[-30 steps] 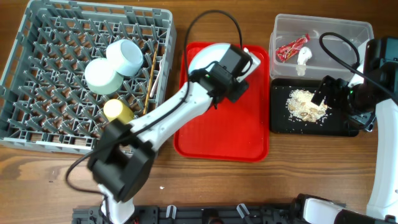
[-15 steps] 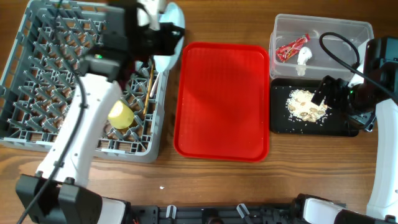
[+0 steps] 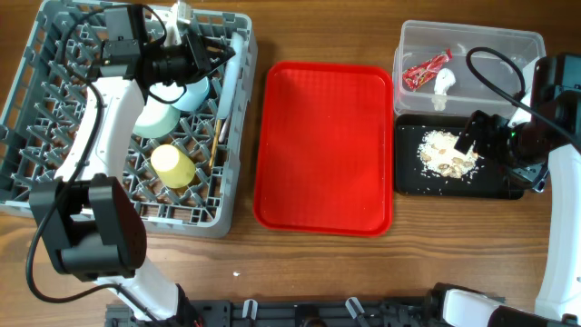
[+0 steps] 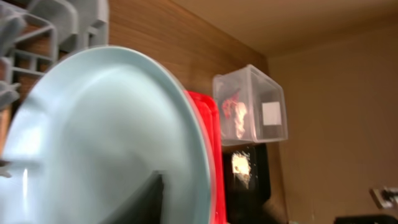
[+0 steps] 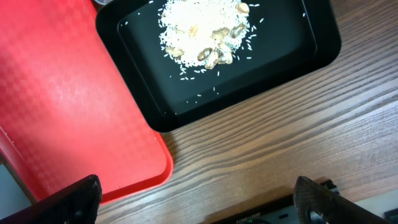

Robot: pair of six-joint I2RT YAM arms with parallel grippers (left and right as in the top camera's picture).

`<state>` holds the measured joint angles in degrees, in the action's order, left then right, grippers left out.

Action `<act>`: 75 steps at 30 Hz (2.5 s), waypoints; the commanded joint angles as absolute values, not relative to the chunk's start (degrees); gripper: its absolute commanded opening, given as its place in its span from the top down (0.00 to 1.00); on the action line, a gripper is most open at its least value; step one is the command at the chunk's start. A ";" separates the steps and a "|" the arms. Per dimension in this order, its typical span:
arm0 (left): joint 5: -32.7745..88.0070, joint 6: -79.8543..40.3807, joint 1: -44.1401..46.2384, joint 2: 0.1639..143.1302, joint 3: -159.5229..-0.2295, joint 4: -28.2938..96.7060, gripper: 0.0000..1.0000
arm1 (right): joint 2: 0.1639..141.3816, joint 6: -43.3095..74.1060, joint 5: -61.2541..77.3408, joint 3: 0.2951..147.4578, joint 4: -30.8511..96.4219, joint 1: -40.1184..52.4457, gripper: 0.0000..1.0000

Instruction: Sort waste into correct bins and load items into the dishwasher rack

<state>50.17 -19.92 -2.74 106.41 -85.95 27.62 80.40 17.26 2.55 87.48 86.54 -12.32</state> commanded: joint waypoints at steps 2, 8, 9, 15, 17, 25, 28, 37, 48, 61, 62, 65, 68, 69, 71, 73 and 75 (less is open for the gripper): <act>45.80 -18.20 -3.03 105.32 -85.95 26.13 0.00 | 79.66 16.56 2.98 88.60 86.17 -12.51 0.00; 26.41 -15.20 -2.11 92.53 -85.95 33.19 0.00 | 79.66 11.86 10.66 88.60 77.58 -10.63 0.01; 19.05 -15.25 -0.64 89.73 -85.95 39.07 0.00 | 79.66 11.11 12.60 88.60 74.13 -8.84 0.00; -0.95 -15.42 4.86 87.11 -85.93 63.88 0.00 | 81.43 8.80 9.30 88.60 60.03 0.99 0.00; -0.95 -15.44 5.02 87.11 -85.93 69.56 0.00 | 83.24 8.80 7.64 88.60 58.78 2.07 0.00; 2.11 -14.28 5.04 80.14 -81.36 73.34 0.00 | 79.66 7.55 6.04 85.10 63.44 1.76 0.00; 2.55 -12.29 5.04 68.36 -73.25 66.78 0.00 | 71.09 7.51 5.52 76.36 59.40 1.78 0.00; 6.39 -10.28 5.04 29.52 -51.31 56.90 0.00 | 37.41 12.38 1.04 59.07 57.74 1.78 0.00; 6.39 -10.28 5.04 27.07 -51.31 64.79 0.00 | 37.67 12.38 1.04 59.07 57.76 1.78 0.00; 6.39 -10.28 5.04 27.07 -51.31 64.82 0.00 | 19.66 6.35 2.57 40.45 35.42 4.80 0.00; 6.39 -10.28 5.04 27.07 -51.31 64.79 0.00 | 15.97 6.35 2.59 36.38 31.09 5.45 0.00; 6.39 -10.28 5.04 27.07 -51.31 64.79 0.00 | 3.92 6.42 3.16 23.07 16.58 6.31 0.00; 6.39 -10.28 5.04 27.07 -51.31 64.79 0.00 | 0.25 6.15 3.42 15.07 5.30 6.59 0.00; 6.39 -10.28 5.04 27.07 -51.31 64.79 0.00 | 0.25 6.11 3.40 12.29 0.84 6.59 0.00; 6.39 -10.28 5.04 27.07 -51.31 64.79 0.00 | 0.19 4.84 3.42 8.80 -5.26 6.57 0.00; 6.39 -10.28 5.04 27.07 -51.31 64.79 0.00 | 0.19 3.84 3.42 4.97 -10.90 6.57 0.00; 6.39 -10.28 5.04 27.07 -51.31 64.79 0.00 | 0.16 2.85 3.27 2.55 -13.17 6.57 0.00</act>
<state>5.87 -10.98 4.82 27.24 -51.57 64.79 1.02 5.21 2.57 5.72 -10.72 6.24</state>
